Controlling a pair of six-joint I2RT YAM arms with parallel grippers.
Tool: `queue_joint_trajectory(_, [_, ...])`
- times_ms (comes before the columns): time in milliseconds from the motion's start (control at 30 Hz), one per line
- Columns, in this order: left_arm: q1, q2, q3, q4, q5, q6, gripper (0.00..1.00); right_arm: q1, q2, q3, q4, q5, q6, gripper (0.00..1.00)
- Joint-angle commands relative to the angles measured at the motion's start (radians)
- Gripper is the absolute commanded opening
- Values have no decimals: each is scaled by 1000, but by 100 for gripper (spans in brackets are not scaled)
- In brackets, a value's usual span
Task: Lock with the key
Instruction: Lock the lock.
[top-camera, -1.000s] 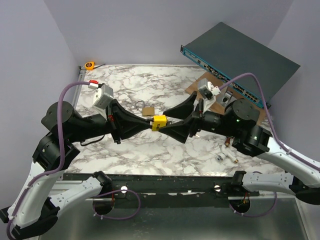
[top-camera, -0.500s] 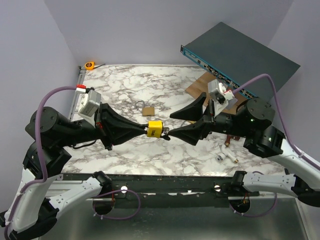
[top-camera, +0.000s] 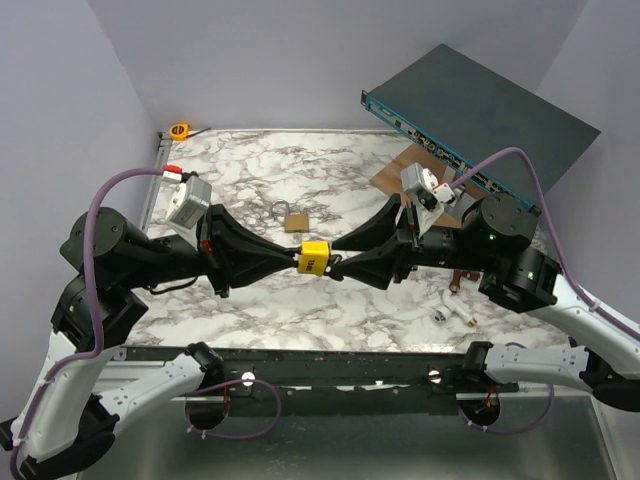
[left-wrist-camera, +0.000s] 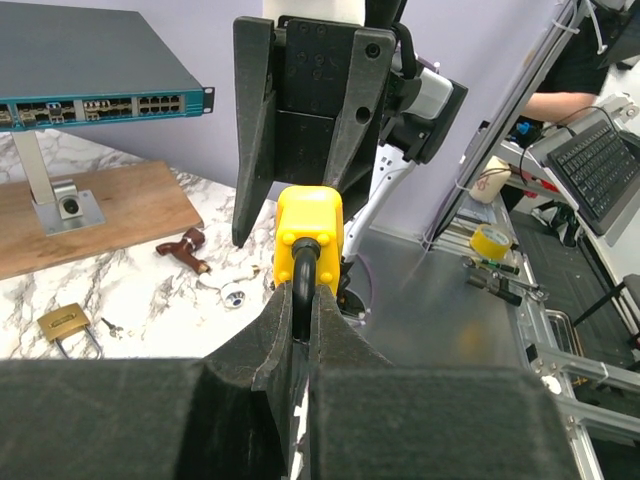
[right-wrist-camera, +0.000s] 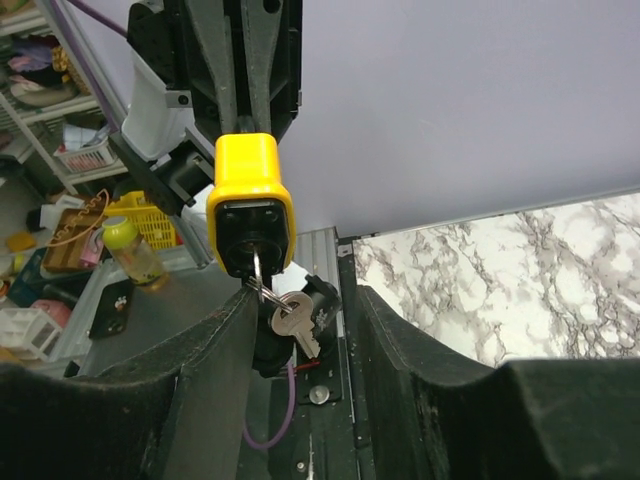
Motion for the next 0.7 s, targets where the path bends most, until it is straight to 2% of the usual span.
queue_joint_trajectory(0, [-2,7,22,38,30,-8,0,4,-18,21,16,-39,4,47])
queue_joint_trajectory(200, [-1,18,27,41,40,-16,0,3,-3,28,22,-98,7,46])
queue_joint_trajectory(500, [0,22,30,39,40,-17,0,4,-10,27,23,-103,4,44])
queue_joint_trajectory(667, [-2,29,33,38,51,-20,0,3,-13,24,27,-86,6,33])
